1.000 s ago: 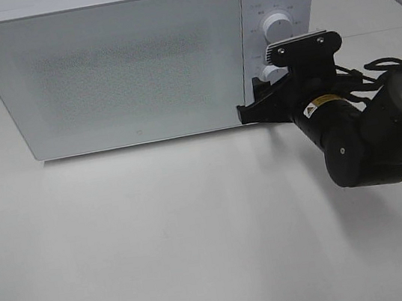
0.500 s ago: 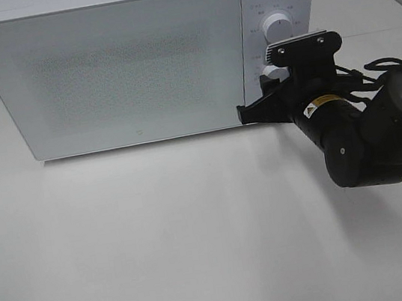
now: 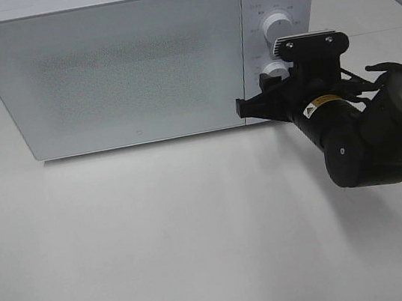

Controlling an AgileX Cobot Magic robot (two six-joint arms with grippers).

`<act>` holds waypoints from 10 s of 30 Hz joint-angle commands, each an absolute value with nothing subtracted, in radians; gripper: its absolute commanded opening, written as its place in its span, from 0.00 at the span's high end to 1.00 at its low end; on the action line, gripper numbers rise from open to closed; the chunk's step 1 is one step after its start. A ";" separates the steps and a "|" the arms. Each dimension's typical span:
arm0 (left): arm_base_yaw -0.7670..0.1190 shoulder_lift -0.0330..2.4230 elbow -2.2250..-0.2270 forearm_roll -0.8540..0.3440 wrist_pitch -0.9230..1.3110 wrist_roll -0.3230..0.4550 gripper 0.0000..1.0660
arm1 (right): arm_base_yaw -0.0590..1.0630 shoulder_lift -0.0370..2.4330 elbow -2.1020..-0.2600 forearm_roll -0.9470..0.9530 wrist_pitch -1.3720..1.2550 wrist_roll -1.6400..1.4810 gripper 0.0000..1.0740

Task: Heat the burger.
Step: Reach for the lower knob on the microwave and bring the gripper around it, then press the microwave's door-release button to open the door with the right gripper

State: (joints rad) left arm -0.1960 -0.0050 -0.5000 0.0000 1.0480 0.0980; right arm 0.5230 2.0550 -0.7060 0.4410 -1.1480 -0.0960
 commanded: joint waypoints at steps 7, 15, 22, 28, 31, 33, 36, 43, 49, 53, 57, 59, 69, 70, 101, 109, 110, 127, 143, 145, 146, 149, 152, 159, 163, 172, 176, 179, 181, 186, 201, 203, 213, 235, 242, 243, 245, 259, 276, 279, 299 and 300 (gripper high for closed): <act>-0.194 -0.026 -0.497 -0.005 1.034 0.094 1.00 | 0.521 2.047 -0.717 0.432 -1.162 0.512 1.00; -0.194 -0.026 -0.497 -0.005 1.034 0.094 1.00 | 0.521 2.047 -0.717 0.432 -1.175 1.008 1.00; -0.194 -0.026 -0.497 -0.005 1.034 0.094 1.00 | 0.521 2.047 -0.717 0.432 -1.196 1.249 1.00; -0.194 -0.026 -0.497 -0.005 1.034 0.094 1.00 | 0.521 2.047 -0.717 0.432 -1.259 1.278 1.00; -0.194 -0.026 -0.497 -0.005 1.034 0.094 1.00 | 0.521 2.047 -0.717 0.432 -1.274 1.281 1.00; -0.194 -0.026 -0.497 -0.005 1.034 0.094 1.00 | 0.521 2.047 -0.717 0.432 -1.282 1.279 1.00; -0.194 -0.026 -0.497 -0.005 1.034 0.094 1.00 | 0.521 2.047 -0.715 0.438 -1.282 1.279 0.95; -0.194 -0.026 -0.497 -0.005 1.034 0.094 1.00 | 0.521 2.047 -0.715 0.438 -1.282 1.279 0.66; -0.194 -0.026 -0.497 -0.005 1.034 0.094 1.00 | 0.521 2.047 -0.715 0.438 -1.282 1.257 0.35; -0.194 -0.026 -0.497 -0.005 1.034 0.094 1.00 | 0.521 2.047 -0.712 0.432 -1.281 1.210 0.29; -0.194 -0.026 -0.497 -0.005 1.034 0.094 1.00 | 0.521 2.035 -0.673 0.427 -1.280 1.174 0.29; -0.194 -0.026 -0.497 -0.005 1.034 0.094 1.00 | 0.521 2.031 -0.653 0.405 -1.288 1.141 0.29; -0.194 -0.026 -0.497 -0.005 1.034 0.094 1.00 | 0.521 1.970 -0.609 0.099 -1.258 0.702 0.29; -0.194 -0.026 -0.497 -0.005 1.034 0.094 1.00 | 0.521 1.957 -0.609 0.074 -1.242 0.626 0.29; -0.194 -0.026 -0.497 -0.005 1.034 0.094 1.00 | 0.512 1.619 -0.942 -0.068 0.369 0.042 0.31; -0.194 -0.026 -0.497 -0.005 1.034 0.094 1.00 | 0.354 1.589 -1.008 -0.058 0.583 0.127 0.31; -0.194 -0.026 -0.497 -0.005 1.034 0.094 1.00 | 0.354 1.589 -1.008 -0.058 0.583 0.127 0.31; -0.194 -0.026 -0.497 -0.005 1.034 0.094 1.00 | 0.163 1.335 -0.894 -0.086 0.844 0.228 0.31; -0.194 -0.026 -0.497 -0.005 1.034 0.094 1.00 | 0.163 0.686 -0.636 -0.086 1.073 0.228 0.31; -0.194 -0.026 -0.497 -0.005 1.034 0.094 1.00 | 0.163 0.608 -0.608 -0.086 1.078 0.228 0.31; -0.194 -0.026 -0.497 -0.005 1.034 0.094 1.00 | 0.163 0.569 -0.593 -0.087 1.077 0.226 0.31; -0.194 -0.026 -0.497 -0.005 1.034 0.094 1.00 | 0.163 0.442 -0.547 -0.088 1.055 0.204 0.31; -0.194 -0.026 -0.497 -0.005 1.034 0.094 1.00 | 0.163 0.349 -0.521 -0.088 1.040 0.190 0.31; -0.194 -0.026 -0.497 -0.005 1.034 0.094 1.00 | 0.163 0.189 -0.518 -0.086 1.017 0.166 0.32; -0.194 -0.026 -0.497 -0.005 1.034 0.094 1.00 | 0.163 0.073 -0.513 -0.086 1.013 0.115 0.35; -0.194 -0.026 -0.497 -0.010 1.034 0.095 1.00 | 0.163 -0.032 -0.506 -0.081 1.002 0.112 0.43; -0.194 -0.025 -0.497 -0.010 1.034 0.095 1.00 | 0.163 -0.032 -0.506 -0.077 1.002 0.106 0.45; -0.194 -0.025 -0.497 -0.010 1.034 0.095 1.00 | 0.163 -0.032 -0.506 -0.076 1.002 0.107 0.45; -0.194 -0.025 -0.497 -0.010 1.034 0.095 1.00 | 0.163 -0.032 -0.506 -0.076 1.002 0.109 0.45; -0.194 -0.025 -0.497 -0.010 1.034 0.095 1.00 | 0.163 -0.032 -0.506 -0.076 1.002 0.109 0.45; -0.194 -0.025 -0.497 -0.010 1.034 0.095 1.00 | 0.163 0.068 -0.540 -0.059 0.954 0.100 0.45; -0.194 -0.025 -0.497 -0.010 1.034 0.095 1.00 | 0.163 0.092 -0.541 -0.059 0.933 0.097 0.45; -0.194 -0.025 -0.497 -0.010 1.034 0.095 1.00 | 0.163 0.383 -0.541 -0.059 0.596 0.090 0.48; -0.194 -0.025 -0.497 -0.010 1.034 0.095 1.00 | 0.163 0.897 -0.541 -0.061 0.030 0.090 0.98; -0.194 -0.025 -0.497 -0.010 1.034 0.095 1.00 | 0.163 1.030 -0.541 -0.061 -0.124 0.091 1.00; -0.194 -0.025 -0.497 -0.010 1.034 0.095 1.00 | 0.163 1.054 -0.541 -0.061 -0.146 0.091 1.00; -0.194 -0.025 -0.497 -0.010 1.034 0.095 1.00 | 0.163 1.101 -0.541 -0.061 -0.202 0.095 1.00; -0.194 -0.025 -0.497 -0.010 1.034 0.095 1.00 | 0.163 1.366 -0.541 -0.062 -0.399 0.142 1.00; -0.194 -0.025 -0.497 -0.010 1.034 0.095 1.00 | 0.163 1.655 -0.541 -0.253 -0.649 0.752 1.00; -0.194 -0.025 -0.497 -0.010 1.034 0.095 1.00 | 0.163 1.702 -0.541 -0.336 -0.754 0.968 1.00; -0.194 -0.025 -0.497 -0.010 1.034 0.095 1.00 | 0.163 1.876 -0.542 -0.353 -0.993 1.552 1.00; -0.194 -0.025 -0.497 -0.010 1.034 0.095 1.00 | 0.163 1.876 -0.543 -0.353 -0.972 1.552 1.00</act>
